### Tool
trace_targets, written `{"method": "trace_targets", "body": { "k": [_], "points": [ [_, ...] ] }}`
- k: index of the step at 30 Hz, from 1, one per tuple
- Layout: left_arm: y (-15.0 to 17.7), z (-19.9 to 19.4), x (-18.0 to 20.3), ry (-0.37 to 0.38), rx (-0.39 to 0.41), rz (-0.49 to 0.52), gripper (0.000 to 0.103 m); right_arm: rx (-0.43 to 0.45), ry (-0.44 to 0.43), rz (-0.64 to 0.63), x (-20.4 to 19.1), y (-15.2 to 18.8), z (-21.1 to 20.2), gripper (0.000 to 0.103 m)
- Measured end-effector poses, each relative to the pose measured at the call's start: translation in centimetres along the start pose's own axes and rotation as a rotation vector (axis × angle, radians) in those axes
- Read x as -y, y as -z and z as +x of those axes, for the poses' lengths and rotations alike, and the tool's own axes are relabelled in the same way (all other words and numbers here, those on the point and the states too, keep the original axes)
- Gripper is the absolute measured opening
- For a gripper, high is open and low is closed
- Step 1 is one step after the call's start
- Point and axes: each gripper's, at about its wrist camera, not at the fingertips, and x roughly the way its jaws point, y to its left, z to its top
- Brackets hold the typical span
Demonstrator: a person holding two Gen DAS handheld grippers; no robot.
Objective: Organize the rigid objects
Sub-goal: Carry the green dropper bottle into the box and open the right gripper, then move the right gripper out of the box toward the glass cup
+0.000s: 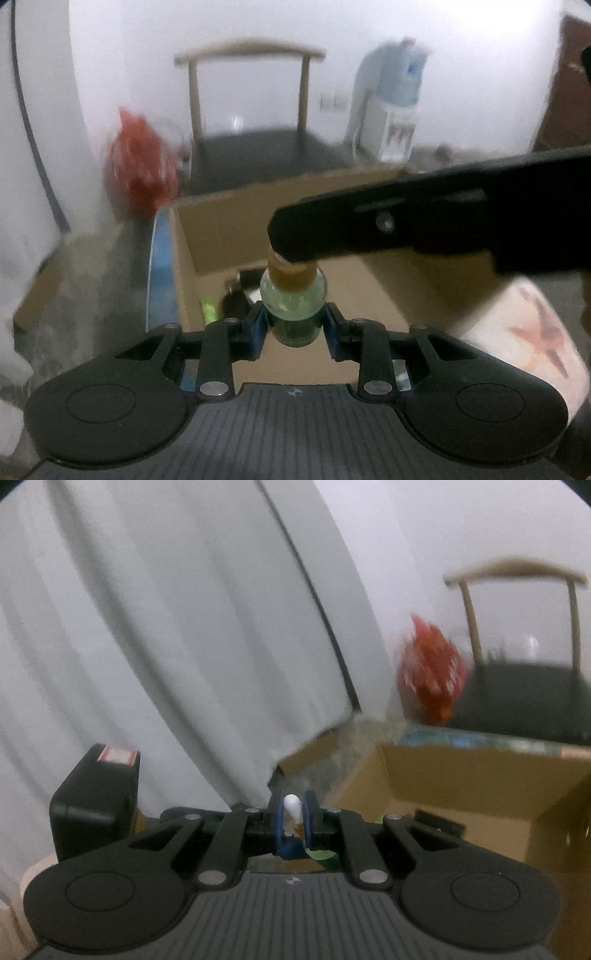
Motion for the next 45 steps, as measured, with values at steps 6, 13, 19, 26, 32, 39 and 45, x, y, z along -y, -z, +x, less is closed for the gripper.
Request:
{"method": "trace_targets", "body": {
  "k": [6,13,19,26,32,39,45],
  "points": [
    [-0.3,3.8,-0.4,-0.044,-0.122,-0.001,0.031,-0.077,-0.012,0.102,4.6,0.1,3.2,0.012],
    [-0.8,6.1,-0.9,-0.056,-0.25,-0.011,0.031,-0.143,-0.033,0.185,7.3,0.8,4.7,0.012],
    [-1.0,7.3,-1.1,-0.052,-0.325,-0.022,0.032,-0.17,-0.044,0.24,8.7,1.3,5.6,0.012],
    [-1.0,7.1,-0.4,-0.073,-0.33,-0.003,0.034,-0.25,-0.052,0.304,9.9,2.9,7.4,0.013],
    [-1.3,5.8,-0.1,-0.068,-0.293,-0.007,0.042,-0.247,-0.033,0.283,9.2,2.6,6.9,0.014],
    [-1.9,3.4,-0.1,-0.065,-0.219,-0.034,0.063,-0.192,-0.03,0.282,8.8,1.8,4.6,0.016],
    [-1.0,-1.3,0.5,-0.032,-0.081,-0.047,0.074,-0.06,-0.06,0.283,7.5,2.0,-1.3,0.016]
  ]
}}
